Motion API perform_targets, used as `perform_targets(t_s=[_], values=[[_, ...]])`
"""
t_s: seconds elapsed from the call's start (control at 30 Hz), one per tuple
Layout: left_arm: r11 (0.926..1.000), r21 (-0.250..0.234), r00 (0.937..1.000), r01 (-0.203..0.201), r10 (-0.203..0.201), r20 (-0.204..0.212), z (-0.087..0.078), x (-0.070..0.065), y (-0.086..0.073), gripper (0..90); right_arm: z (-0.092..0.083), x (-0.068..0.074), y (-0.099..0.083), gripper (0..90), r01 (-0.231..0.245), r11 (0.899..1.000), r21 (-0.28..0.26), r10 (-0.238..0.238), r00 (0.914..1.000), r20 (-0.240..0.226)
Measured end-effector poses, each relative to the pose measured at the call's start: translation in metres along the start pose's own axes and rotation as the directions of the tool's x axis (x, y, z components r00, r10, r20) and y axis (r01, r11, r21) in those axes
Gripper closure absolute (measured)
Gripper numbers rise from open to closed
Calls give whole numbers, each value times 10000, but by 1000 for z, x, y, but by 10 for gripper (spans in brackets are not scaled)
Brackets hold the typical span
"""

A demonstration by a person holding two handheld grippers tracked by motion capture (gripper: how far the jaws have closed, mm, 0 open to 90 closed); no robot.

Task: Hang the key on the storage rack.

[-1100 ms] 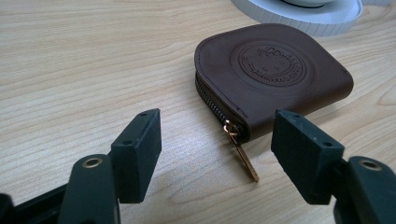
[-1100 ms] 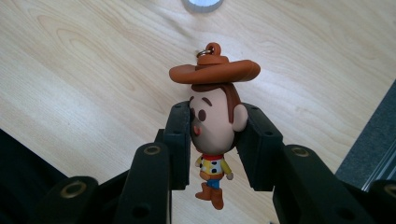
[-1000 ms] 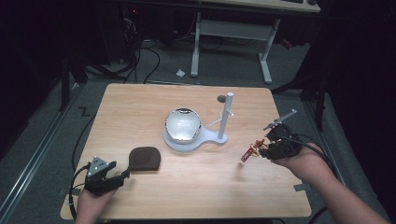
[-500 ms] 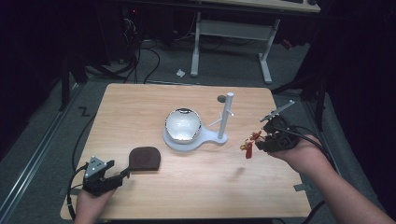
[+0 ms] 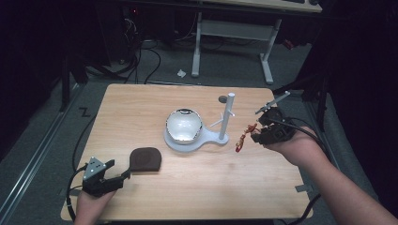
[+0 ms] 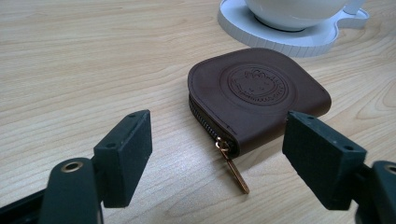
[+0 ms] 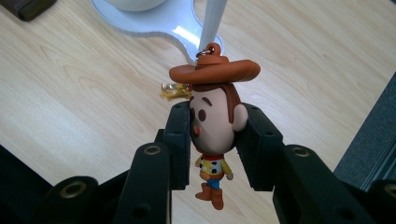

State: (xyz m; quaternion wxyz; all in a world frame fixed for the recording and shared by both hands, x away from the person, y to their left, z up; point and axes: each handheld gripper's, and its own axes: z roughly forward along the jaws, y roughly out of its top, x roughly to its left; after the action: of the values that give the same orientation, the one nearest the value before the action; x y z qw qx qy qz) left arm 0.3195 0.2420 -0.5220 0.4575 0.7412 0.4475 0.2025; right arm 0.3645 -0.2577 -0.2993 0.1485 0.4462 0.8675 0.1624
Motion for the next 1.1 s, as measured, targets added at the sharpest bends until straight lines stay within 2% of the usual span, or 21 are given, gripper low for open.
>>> perform_targets(t_s=[0.57,0.83,0.87,1.1], values=[[9998,-190,10000,80,-80,-1,-3,3,0,211,-2,3,34,671,327,9991,-287,-320,9992,250],[9997,-202,9999,99,-98,34,-3,3,0,212,0,0,41,670,275,9988,-394,-261,9990,350],[9998,-196,10000,93,-93,37,-3,3,0,212,-1,0,41,671,149,9991,-385,-136,9993,350],[9999,-162,10000,58,-58,37,-4,3,-1,214,-4,-1,47,670,182,9981,-589,-160,9992,376]])
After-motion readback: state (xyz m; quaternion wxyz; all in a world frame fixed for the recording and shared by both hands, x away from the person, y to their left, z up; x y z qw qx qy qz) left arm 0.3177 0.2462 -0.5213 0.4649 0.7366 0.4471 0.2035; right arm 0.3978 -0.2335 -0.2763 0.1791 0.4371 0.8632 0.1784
